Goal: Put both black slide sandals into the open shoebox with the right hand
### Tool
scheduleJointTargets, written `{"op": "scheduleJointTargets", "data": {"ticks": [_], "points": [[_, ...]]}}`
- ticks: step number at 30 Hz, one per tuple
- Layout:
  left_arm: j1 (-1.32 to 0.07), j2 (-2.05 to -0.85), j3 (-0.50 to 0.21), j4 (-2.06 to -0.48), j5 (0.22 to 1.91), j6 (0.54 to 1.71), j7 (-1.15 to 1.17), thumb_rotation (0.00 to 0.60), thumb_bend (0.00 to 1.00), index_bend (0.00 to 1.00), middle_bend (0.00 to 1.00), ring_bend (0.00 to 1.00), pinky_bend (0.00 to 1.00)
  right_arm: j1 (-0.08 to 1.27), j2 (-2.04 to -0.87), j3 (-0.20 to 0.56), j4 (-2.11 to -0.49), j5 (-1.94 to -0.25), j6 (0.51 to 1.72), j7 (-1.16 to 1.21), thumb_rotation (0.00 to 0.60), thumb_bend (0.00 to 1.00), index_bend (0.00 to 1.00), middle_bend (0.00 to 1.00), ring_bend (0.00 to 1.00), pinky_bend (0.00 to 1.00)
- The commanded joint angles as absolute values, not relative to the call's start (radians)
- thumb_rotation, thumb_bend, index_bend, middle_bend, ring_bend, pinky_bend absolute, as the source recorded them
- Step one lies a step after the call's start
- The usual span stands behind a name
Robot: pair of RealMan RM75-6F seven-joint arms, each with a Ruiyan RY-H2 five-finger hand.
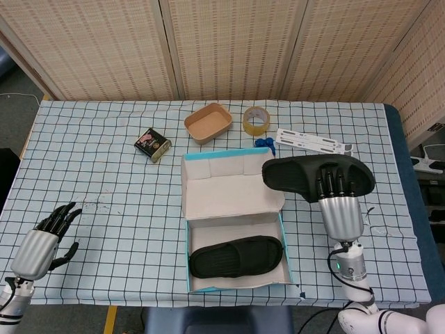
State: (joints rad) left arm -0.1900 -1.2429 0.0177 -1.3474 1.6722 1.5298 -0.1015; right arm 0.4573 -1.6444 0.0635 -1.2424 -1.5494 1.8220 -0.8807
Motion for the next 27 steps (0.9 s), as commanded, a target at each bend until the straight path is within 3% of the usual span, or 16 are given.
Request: {"op": "scheduleJointTargets", "data": {"ticks": [1,8,18,27], "points": [[-0.19,-1.243,0.017,-1.347,1.672,1.53,-0.103,0.6,0.4,0.1,0.03,0.08,0.31,0.466,-1.677,0.048,-1.224,-1.627,1.838,-0.828,0.6,0.09,0.74,0.67,0.55,0.64],[-0.191,-1.242,0.017,-1.346,1.671,1.53,-0.108,0.6,0.4,0.1,0.03,0.08,0.31,0.502,-1.739,0.066,-1.168,-1.703,1.808,-0.653,0.6,0.09,0.74,0.67,0.55,0.64],[-0.19,-1.24,0.015,-1.344,1.67,1.533,-0.119,0.6,0.4,0.1,0.03,0.08,0.31,0.518,-1.811,0.075,-1.125,-1.666,1.675,-0.392,0.6,0.09,0.74,0.67,0.55,0.64],[-0.191,-1.237,0.014,-1.344,1.666,1.53,-0.131,0.6,0.4,0.1,0.03,0.08,0.31,0.521,-1.851,0.057,-1.126,-1.663,1.581,-0.339,0.6,0.09,0.74,0.67,0.55,0.64]]}}
